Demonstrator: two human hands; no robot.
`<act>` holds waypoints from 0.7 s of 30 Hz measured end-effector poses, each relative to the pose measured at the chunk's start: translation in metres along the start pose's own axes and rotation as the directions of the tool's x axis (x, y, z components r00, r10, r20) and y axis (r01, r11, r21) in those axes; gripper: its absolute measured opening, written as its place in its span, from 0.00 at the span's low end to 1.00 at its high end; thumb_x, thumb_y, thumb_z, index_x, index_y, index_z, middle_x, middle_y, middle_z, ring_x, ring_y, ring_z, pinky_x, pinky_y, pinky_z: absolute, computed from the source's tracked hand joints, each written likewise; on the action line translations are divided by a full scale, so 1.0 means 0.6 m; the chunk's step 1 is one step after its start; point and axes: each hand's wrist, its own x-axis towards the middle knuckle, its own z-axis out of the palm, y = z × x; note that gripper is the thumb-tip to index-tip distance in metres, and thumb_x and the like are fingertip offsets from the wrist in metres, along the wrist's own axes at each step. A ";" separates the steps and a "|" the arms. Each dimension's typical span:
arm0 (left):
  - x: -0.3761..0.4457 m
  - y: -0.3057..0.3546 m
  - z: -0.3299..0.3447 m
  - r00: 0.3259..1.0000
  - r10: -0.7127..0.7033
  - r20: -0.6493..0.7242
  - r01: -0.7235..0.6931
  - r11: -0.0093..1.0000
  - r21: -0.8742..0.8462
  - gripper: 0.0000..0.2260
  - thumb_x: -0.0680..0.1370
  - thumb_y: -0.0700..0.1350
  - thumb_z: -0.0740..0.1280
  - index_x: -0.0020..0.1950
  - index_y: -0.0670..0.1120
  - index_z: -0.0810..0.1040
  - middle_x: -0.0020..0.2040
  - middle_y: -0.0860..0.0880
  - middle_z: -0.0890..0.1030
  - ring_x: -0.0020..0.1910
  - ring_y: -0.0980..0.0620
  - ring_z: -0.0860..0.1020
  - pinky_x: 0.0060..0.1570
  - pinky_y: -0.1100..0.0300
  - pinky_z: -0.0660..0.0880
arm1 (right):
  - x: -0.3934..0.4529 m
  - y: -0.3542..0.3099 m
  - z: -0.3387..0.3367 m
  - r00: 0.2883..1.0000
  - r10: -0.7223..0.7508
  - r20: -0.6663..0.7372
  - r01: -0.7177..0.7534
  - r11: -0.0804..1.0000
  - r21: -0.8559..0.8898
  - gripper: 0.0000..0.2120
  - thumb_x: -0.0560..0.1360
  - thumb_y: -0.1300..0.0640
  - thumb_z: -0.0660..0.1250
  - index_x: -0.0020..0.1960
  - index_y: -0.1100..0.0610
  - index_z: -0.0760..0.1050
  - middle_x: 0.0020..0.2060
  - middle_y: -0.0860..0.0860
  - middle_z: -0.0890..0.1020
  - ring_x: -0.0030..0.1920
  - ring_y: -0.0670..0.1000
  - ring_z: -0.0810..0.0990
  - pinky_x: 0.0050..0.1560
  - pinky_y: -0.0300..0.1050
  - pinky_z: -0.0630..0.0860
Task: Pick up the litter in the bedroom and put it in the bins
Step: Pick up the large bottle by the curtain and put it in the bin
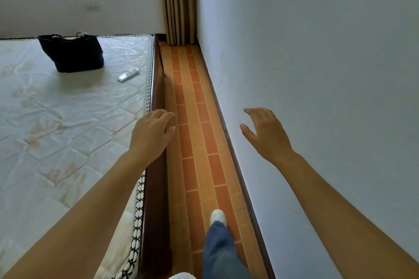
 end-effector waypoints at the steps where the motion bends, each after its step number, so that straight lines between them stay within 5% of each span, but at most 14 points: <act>1: 0.035 -0.004 0.008 1.000 -0.010 -0.005 0.010 1.000 0.002 0.16 0.77 0.45 0.63 0.65 0.43 0.72 0.64 0.45 0.75 0.64 0.44 0.72 0.62 0.49 0.69 | 0.040 0.008 0.003 1.000 -0.010 0.001 0.010 1.000 0.003 0.23 0.77 0.48 0.58 0.69 0.57 0.66 0.68 0.55 0.71 0.69 0.55 0.67 0.69 0.50 0.64; 21: 0.641 -0.139 0.105 0.984 -0.174 -0.038 0.175 0.985 0.004 0.17 0.78 0.45 0.62 0.65 0.44 0.72 0.64 0.45 0.76 0.63 0.45 0.72 0.61 0.51 0.69 | 0.712 0.064 0.062 0.984 -0.156 0.088 0.158 0.987 -0.015 0.22 0.78 0.49 0.58 0.69 0.58 0.65 0.68 0.55 0.71 0.69 0.55 0.67 0.69 0.48 0.63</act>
